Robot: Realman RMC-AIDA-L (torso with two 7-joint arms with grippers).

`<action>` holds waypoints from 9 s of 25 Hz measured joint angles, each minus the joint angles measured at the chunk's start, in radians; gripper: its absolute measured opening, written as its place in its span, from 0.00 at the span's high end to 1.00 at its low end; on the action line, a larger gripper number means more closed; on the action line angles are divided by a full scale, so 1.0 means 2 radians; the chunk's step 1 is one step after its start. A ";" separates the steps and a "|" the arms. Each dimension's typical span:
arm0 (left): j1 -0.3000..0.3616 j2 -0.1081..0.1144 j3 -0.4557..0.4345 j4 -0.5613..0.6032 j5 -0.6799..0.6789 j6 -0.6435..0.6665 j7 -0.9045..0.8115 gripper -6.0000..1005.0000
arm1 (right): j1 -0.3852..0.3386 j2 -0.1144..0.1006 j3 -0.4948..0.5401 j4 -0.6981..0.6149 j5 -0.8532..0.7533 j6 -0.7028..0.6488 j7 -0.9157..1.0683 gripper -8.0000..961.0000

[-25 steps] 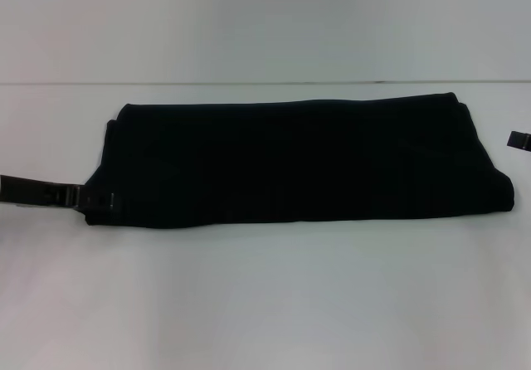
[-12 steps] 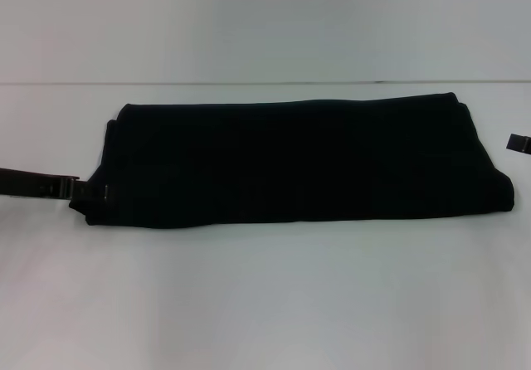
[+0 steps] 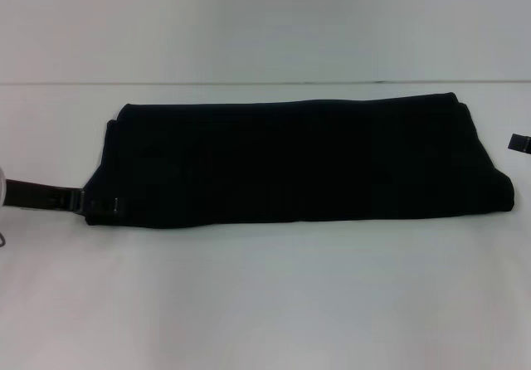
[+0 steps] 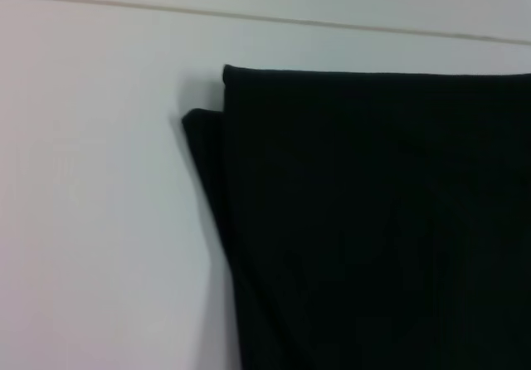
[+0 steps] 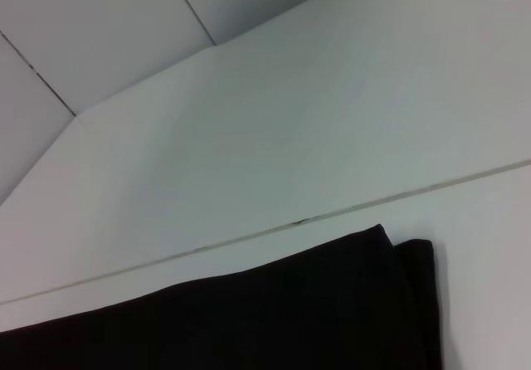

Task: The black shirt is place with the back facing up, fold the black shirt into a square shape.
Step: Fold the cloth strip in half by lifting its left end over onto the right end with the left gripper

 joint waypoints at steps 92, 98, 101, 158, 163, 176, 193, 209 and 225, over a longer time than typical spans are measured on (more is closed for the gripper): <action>-0.009 -0.002 0.018 0.032 0.025 0.004 0.014 0.12 | -0.001 0.001 0.000 0.006 0.000 0.000 0.003 0.29; -0.008 -0.002 0.016 0.032 0.024 -0.008 0.013 0.12 | 0.000 0.001 0.000 0.006 0.000 0.000 0.002 0.29; -0.006 -0.003 0.015 0.025 0.024 -0.029 0.012 0.12 | 0.001 0.001 0.000 0.006 0.000 0.000 0.003 0.29; -0.003 -0.003 0.015 0.009 0.026 -0.030 -0.008 0.12 | -0.003 0.003 0.000 0.007 0.000 -0.004 0.005 0.29; -0.001 -0.005 0.015 0.005 0.026 -0.035 -0.012 0.12 | -0.003 0.003 0.000 0.007 0.000 -0.005 0.005 0.29; -0.010 -0.007 0.026 -0.007 0.022 -0.022 -0.008 0.13 | -0.005 0.003 0.000 0.007 0.000 -0.006 0.005 0.29; -0.028 -0.011 0.026 -0.008 0.018 -0.001 0.002 0.15 | -0.006 0.003 0.000 0.007 0.000 -0.006 0.005 0.29; -0.022 -0.005 0.023 -0.017 0.013 0.009 0.017 0.17 | -0.006 0.002 0.000 0.007 0.000 -0.005 0.005 0.29; -0.019 -0.001 0.002 -0.017 0.032 0.004 0.034 0.37 | -0.006 0.003 0.000 0.007 0.000 -0.013 0.005 0.30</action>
